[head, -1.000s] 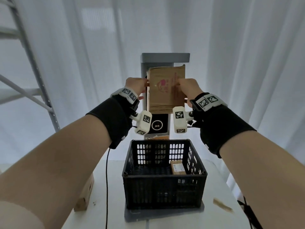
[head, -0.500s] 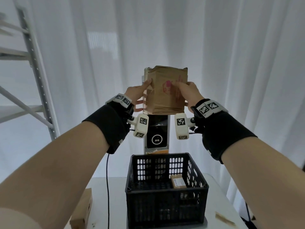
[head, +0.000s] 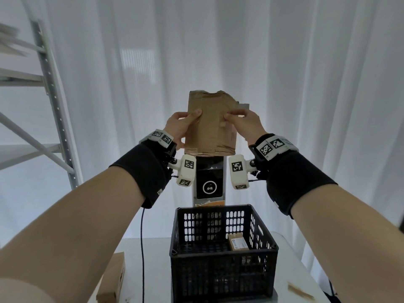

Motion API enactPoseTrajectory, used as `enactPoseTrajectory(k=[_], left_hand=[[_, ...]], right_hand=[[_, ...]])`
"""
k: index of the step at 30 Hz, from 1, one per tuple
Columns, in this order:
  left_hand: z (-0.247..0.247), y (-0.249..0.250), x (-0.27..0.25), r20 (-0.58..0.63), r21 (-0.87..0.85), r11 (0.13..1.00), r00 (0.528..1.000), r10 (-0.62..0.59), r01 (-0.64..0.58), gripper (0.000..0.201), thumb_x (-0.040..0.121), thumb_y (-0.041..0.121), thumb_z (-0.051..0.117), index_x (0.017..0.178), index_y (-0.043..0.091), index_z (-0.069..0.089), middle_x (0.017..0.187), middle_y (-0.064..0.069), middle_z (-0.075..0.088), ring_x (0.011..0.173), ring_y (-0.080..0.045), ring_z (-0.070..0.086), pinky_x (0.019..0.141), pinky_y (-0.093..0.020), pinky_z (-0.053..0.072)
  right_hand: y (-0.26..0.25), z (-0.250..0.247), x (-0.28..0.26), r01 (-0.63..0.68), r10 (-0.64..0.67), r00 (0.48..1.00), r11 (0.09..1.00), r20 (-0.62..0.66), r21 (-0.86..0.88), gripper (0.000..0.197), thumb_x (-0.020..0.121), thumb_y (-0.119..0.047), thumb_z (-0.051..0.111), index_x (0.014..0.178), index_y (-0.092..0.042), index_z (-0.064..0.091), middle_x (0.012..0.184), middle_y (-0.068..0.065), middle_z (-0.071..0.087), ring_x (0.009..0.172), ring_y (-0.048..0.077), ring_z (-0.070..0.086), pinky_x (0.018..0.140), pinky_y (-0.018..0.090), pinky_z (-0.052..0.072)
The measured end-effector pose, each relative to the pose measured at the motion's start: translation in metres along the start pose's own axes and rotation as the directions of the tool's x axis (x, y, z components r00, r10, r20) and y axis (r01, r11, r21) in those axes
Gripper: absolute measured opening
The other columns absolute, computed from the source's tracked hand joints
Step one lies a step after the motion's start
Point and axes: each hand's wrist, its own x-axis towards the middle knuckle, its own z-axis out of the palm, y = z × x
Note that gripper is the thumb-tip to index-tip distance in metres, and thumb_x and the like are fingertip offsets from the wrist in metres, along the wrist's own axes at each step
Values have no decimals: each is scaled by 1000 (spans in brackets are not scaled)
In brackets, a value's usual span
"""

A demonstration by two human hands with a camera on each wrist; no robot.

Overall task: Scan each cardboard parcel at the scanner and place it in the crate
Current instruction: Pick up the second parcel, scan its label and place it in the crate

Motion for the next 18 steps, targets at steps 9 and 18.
enactPoseTrajectory(k=[9, 18], left_hand=[[-1, 6, -10, 83, -97, 995, 996, 18, -10, 41, 92, 40, 69, 124, 15, 67, 123, 3, 70, 110, -22, 67, 77, -50, 60], [3, 0, -6, 87, -101, 995, 996, 27, -18, 32, 93, 24, 71, 123, 16, 70, 122, 1, 72, 114, -20, 67, 87, -52, 58]], right_hand=[[-10, -5, -17, -97, 76, 992, 970, 101, 222, 33, 89, -28, 51, 117, -20, 65, 121, 6, 70, 90, 24, 66, 78, 40, 59], [-8, -7, -18, -120, 106, 991, 968, 77, 221, 39, 91, -38, 59, 126, -21, 54, 115, -1, 63, 110, 25, 63, 95, 50, 54]])
